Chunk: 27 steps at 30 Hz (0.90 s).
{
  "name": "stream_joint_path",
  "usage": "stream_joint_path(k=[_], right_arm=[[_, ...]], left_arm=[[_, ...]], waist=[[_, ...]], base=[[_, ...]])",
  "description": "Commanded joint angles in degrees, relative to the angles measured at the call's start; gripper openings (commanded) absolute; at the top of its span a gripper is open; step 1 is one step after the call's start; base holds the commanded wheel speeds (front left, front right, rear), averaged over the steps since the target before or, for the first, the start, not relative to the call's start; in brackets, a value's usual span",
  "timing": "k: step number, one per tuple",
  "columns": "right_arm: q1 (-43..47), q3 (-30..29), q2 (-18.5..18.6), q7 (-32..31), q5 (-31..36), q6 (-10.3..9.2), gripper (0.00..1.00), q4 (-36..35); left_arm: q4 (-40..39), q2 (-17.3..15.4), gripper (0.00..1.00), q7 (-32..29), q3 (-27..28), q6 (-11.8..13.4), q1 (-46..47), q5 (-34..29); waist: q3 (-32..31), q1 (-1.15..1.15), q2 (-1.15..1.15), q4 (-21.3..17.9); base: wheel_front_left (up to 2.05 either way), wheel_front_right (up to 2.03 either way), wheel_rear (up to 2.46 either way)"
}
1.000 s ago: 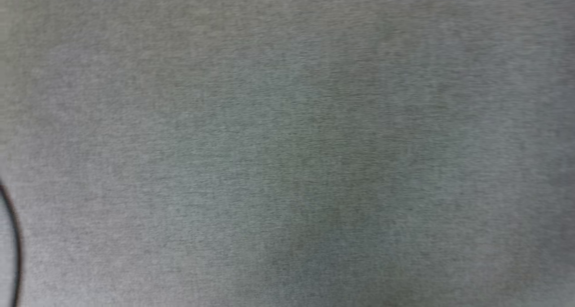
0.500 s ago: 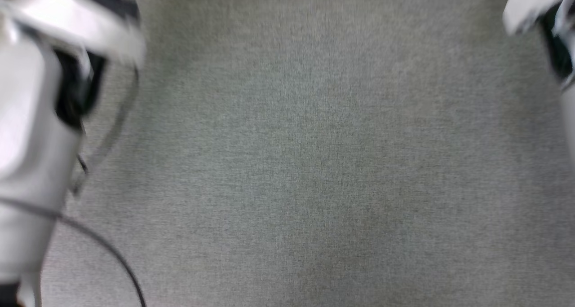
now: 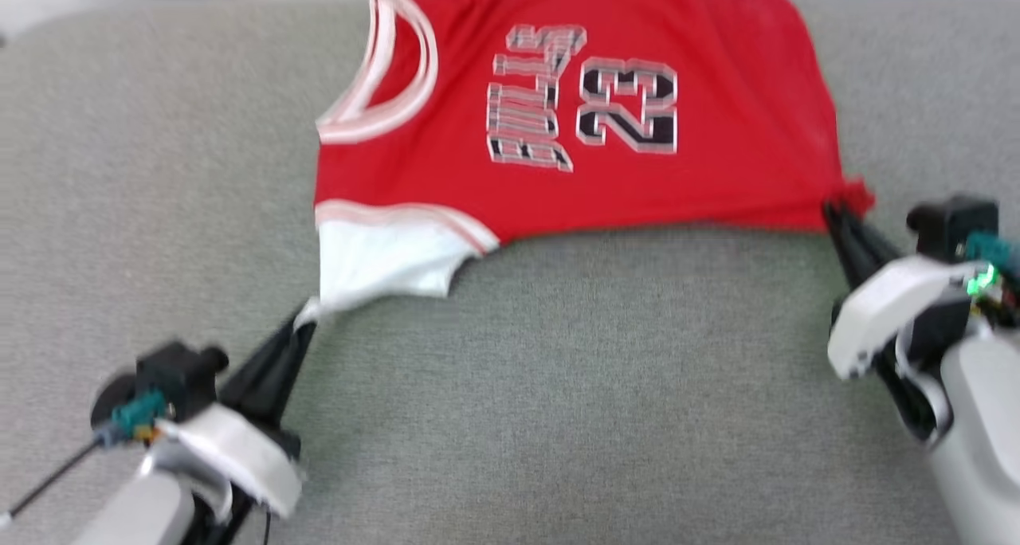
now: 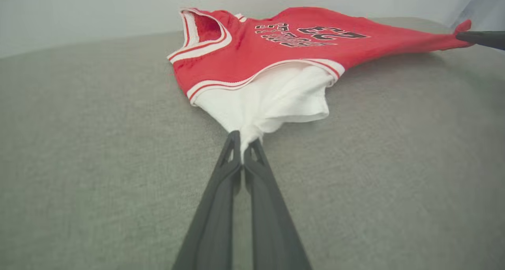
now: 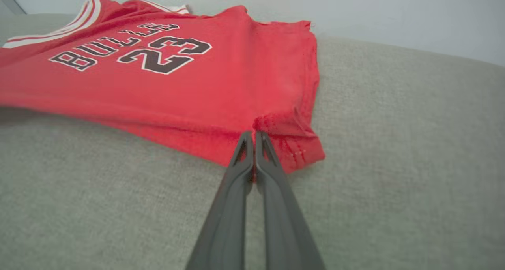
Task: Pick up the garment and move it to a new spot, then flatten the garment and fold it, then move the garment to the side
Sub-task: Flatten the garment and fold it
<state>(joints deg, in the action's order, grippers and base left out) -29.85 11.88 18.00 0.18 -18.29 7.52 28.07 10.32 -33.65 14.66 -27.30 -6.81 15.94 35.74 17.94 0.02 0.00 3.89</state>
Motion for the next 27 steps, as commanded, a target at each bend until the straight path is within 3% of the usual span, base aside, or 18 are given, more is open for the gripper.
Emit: stream_joint_path(k=[1,8,17,27], right_arm=[[2.9,-0.1,0.7,-1.6,-0.8,-0.06,0.00,-0.6],[14.3,-1.8,2.0,-7.3,-7.1,-0.06,0.00,-6.2],[28.6,-5.2,1.3,-15.0,-11.3,-0.06,0.00,-17.9],[40.2,-10.3,-0.8,-23.6,-12.6,-0.04,0.00,-29.7]], left_arm=[[-1.0,-0.2,0.00,-0.4,-0.4,0.1,-2.7,1.3],[-6.8,-3.9,0.00,-4.0,-2.9,0.3,-14.6,5.2],[-16.6,-7.3,0.00,-6.9,-2.6,4.4,-27.3,10.2],[-23.4,-13.7,0.00,-10.3,-2.3,3.3,-35.8,15.9]], waist=[[-3.4,-0.02,0.00,0.4],[-9.7,-0.02,0.00,-0.3],[-13.7,-0.02,0.00,-2.9],[-15.3,-0.02,0.00,-4.6]], base=[[0.00,0.00,0.00],[0.00,0.00,0.00],[0.00,0.00,0.00],[0.00,0.00,0.00]])
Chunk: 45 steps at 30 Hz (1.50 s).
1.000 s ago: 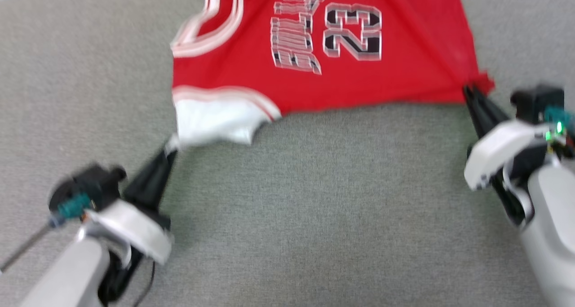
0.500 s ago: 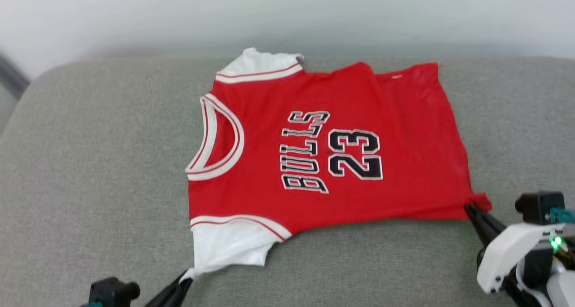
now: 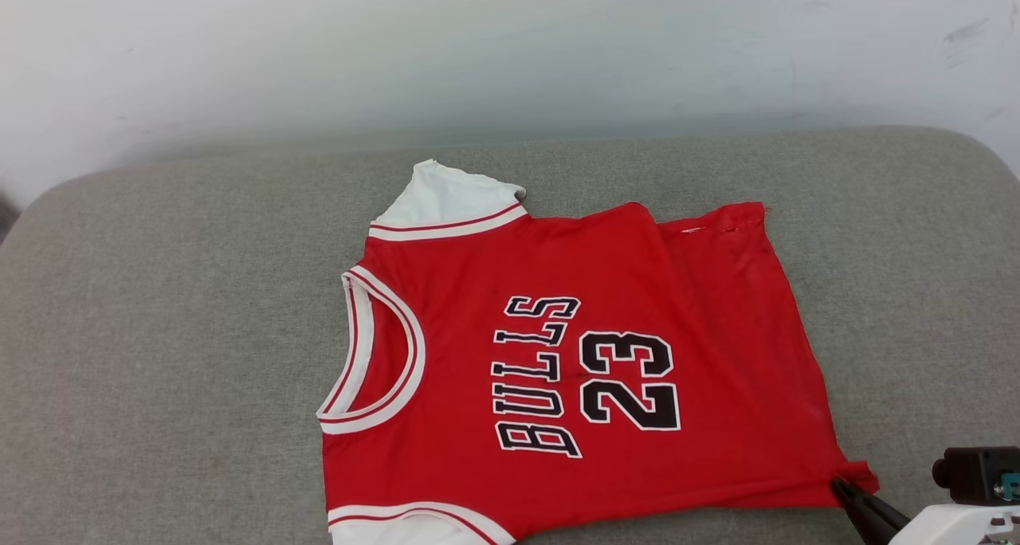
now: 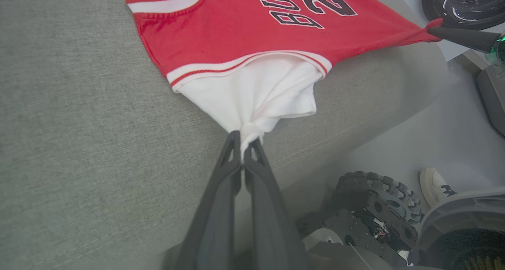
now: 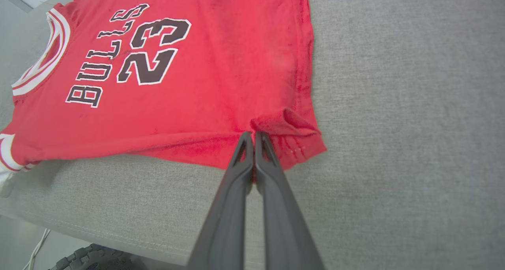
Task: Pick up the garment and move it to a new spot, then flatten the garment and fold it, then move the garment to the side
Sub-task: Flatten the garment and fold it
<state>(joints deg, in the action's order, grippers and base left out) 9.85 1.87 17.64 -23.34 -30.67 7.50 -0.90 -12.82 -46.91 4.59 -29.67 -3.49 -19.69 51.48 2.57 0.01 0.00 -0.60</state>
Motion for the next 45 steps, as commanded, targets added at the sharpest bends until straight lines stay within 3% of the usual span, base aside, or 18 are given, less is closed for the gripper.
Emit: stream_joint_path(k=[1,13,18,32,37,38,39,40,41,45], right_arm=[[0.8,-0.6,-0.7,-0.3,-0.1,-0.02,0.00,-1.4],[-4.1,-2.5,-2.2,-2.0,0.4,-0.02,0.00,-7.3],[-8.0,-1.6,-0.4,-3.4,2.3,-0.02,0.00,-6.5],[-20.3,1.9,0.0,-6.7,5.2,-0.02,0.00,0.9],[-22.4,2.7,-0.2,-6.3,6.3,-0.02,0.00,4.5],[-22.6,2.8,-0.5,-6.6,6.3,-0.02,0.00,5.3],[-23.0,2.9,-0.5,-6.4,6.4,-0.02,0.00,5.9],[-23.6,2.6,-0.7,-5.7,6.7,-0.02,0.40,6.4],[-23.8,2.6,-0.9,-5.3,6.9,-0.02,1.00,7.1],[-24.0,3.8,-0.7,-4.2,8.1,-0.03,1.00,8.8]], left_arm=[[-0.7,-0.5,0.00,-0.1,0.2,-0.1,0.0,0.1],[-3.2,0.5,0.00,3.9,4.7,-0.8,10.1,-2.2],[-1.9,1.1,0.00,3.9,5.1,-1.2,15.6,-4.2],[12.8,4.2,0.00,1.9,2.0,-3.3,32.6,-7.6],[19.0,6.9,0.00,2.3,-0.3,-3.6,37.0,-7.8],[20.2,7.7,0.32,2.6,-0.4,-3.7,37.7,-7.4],[21.3,8.3,0.45,3.0,-0.7,-3.7,38.4,-7.5],[22.4,9.0,0.73,3.3,-0.9,-3.8,38.9,-7.3],[23.4,9.8,1.00,3.7,-1.0,-3.8,39.4,-7.1],[27.4,12.0,1.00,4.3,-1.6,-3.2,40.5,-7.3]], waist=[[0.2,-0.01,0.00,-0.2],[4.9,-0.01,0.00,-0.5],[7.7,-0.01,0.00,-0.4],[15.6,-0.01,0.00,0.6],[16.4,-0.01,0.00,0.9],[16.5,-0.01,0.00,0.9],[16.5,-0.01,0.00,0.9],[16.6,-0.01,0.00,0.9],[16.5,-0.01,0.00,0.9],[15.7,-0.01,0.00,1.1]], base=[[0.00,0.00,0.00],[0.00,0.00,0.00],[0.00,0.00,0.00],[0.00,0.00,0.00],[0.00,0.00,0.00],[0.00,0.00,0.00],[0.00,0.00,0.00],[0.00,0.00,0.00],[0.00,0.00,0.00],[0.00,0.00,0.00]])
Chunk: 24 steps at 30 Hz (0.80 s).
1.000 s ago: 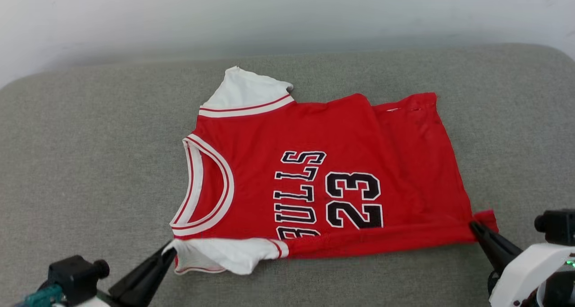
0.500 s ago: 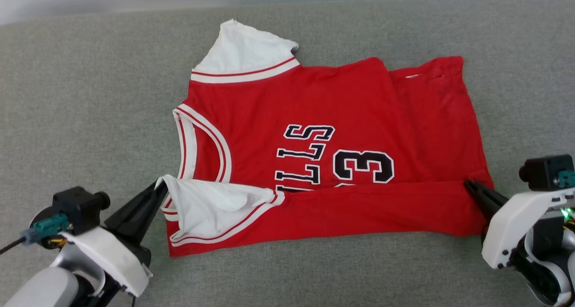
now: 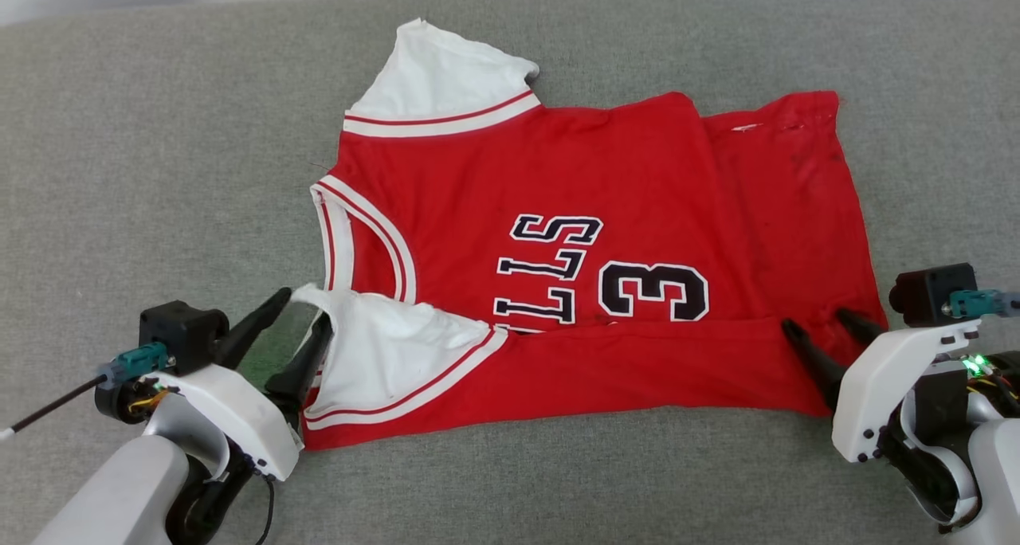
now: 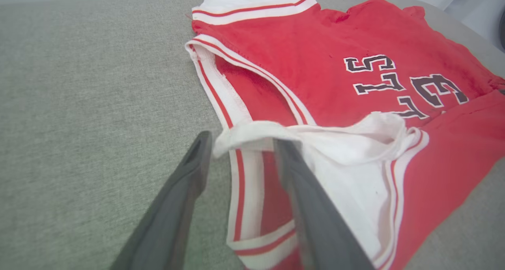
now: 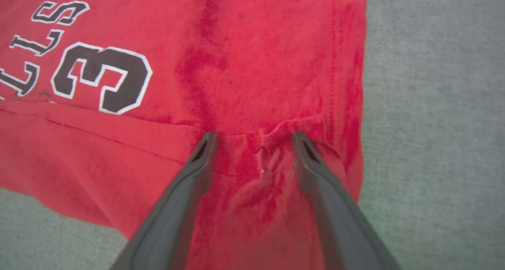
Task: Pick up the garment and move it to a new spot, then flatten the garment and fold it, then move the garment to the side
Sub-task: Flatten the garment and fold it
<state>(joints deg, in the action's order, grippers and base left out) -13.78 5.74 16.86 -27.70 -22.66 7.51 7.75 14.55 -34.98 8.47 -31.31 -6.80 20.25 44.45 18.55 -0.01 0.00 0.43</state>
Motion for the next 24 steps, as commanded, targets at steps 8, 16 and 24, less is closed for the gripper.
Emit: stream_joint_path(k=[8,16,24], right_arm=[[1.0,1.5,0.6,1.0,3.0,-0.03,1.00,-0.6],[5.3,-0.3,-0.6,-2.4,7.7,-0.03,1.00,-4.4],[10.9,-5.8,-6.2,-7.1,11.2,-0.03,1.00,-11.4]], left_arm=[[2.1,2.7,1.00,3.3,0.6,4.1,-2.0,-0.7],[-2.9,1.5,1.00,-0.2,0.7,11.0,-8.2,0.0],[-12.1,-1.6,1.00,-9.4,-0.9,17.0,-14.4,1.5]], waist=[[-4.5,0.01,0.00,-0.5],[-8.0,0.01,0.00,-1.4],[-7.5,0.01,0.00,-2.1]], base=[[0.00,0.00,0.00],[0.00,0.00,0.00],[0.00,0.00,0.00]])
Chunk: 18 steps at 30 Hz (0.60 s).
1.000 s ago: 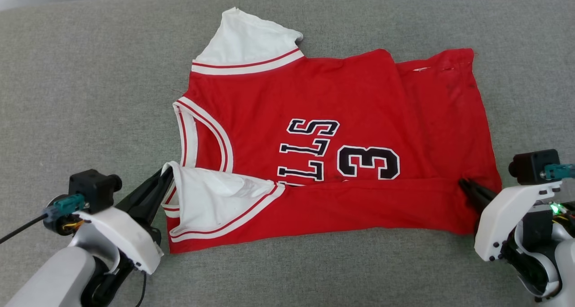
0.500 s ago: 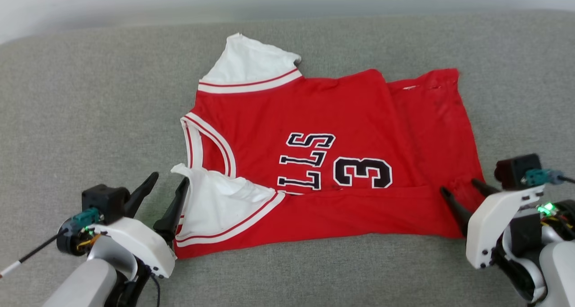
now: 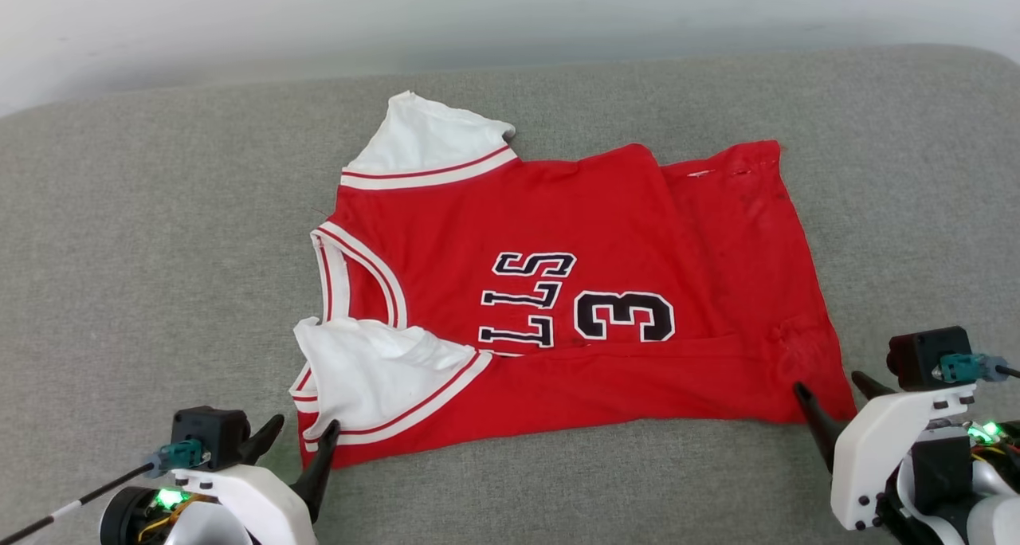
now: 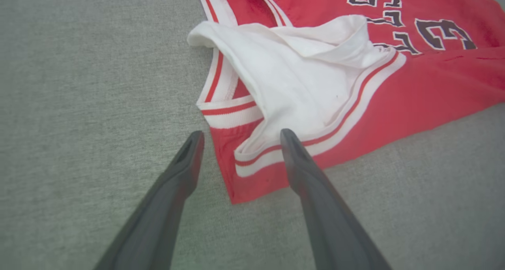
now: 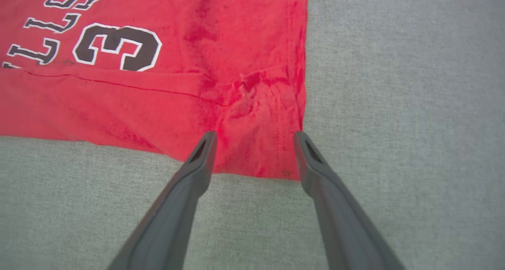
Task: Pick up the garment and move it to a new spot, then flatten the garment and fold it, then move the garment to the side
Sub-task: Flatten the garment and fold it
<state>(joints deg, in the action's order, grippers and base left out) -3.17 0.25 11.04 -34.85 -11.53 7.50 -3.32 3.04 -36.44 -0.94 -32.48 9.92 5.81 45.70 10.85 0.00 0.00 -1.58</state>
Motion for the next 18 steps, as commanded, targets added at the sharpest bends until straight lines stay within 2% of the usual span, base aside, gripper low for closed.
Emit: stream_joint_path(k=[1,5,11,14,16,17,18], right_arm=[[0.8,-0.6,-0.9,-0.3,0.5,-0.02,1.00,-1.2],[1.9,-1.4,-2.3,-0.8,1.2,-0.02,1.00,-3.6],[1.5,-1.4,-3.0,-1.1,2.0,-0.02,1.00,-5.6],[1.2,-1.3,-3.0,-1.3,2.2,-0.02,1.00,-6.3],[1.0,-1.3,-2.8,-1.2,2.3,-0.02,1.00,-6.8],[0.8,-1.3,-2.6,-1.3,2.5,-0.02,1.00,-7.1],[0.6,-1.3,-2.5,-1.4,2.5,-0.02,1.00,-7.2]], left_arm=[[-1.4,-0.2,1.00,-0.7,0.4,0.8,-0.4,0.6],[-3.2,-1.2,1.00,-4.0,-0.2,2.6,-1.4,1.0],[-2.3,-1.7,1.00,-5.7,0.1,6.2,-0.7,-0.2],[-1.2,-1.9,1.00,-8.0,-1.1,6.6,-0.4,-0.3],[-0.9,-1.4,1.00,-10.3,-2.7,5.4,-0.7,0.6],[-1.2,-0.9,0.70,-11.0,-3.2,4.5,-0.9,1.4],[-1.4,-0.5,0.17,-11.8,-3.7,3.7,-0.9,2.0]], waist=[[0.5,0.00,0.00,-0.2],[1.7,0.00,0.00,-0.4],[3.9,0.00,0.00,-0.9],[4.9,0.00,0.00,-1.0],[5.5,0.00,0.00,-1.0],[5.7,0.00,0.00,-1.0],[5.8,0.00,0.00,-0.9]], base=[[0.00,0.00,0.00],[0.00,0.00,0.00],[0.00,0.00,0.00],[0.00,0.00,0.00],[0.00,0.00,0.00],[0.00,0.00,0.00],[0.00,0.00,0.00]])
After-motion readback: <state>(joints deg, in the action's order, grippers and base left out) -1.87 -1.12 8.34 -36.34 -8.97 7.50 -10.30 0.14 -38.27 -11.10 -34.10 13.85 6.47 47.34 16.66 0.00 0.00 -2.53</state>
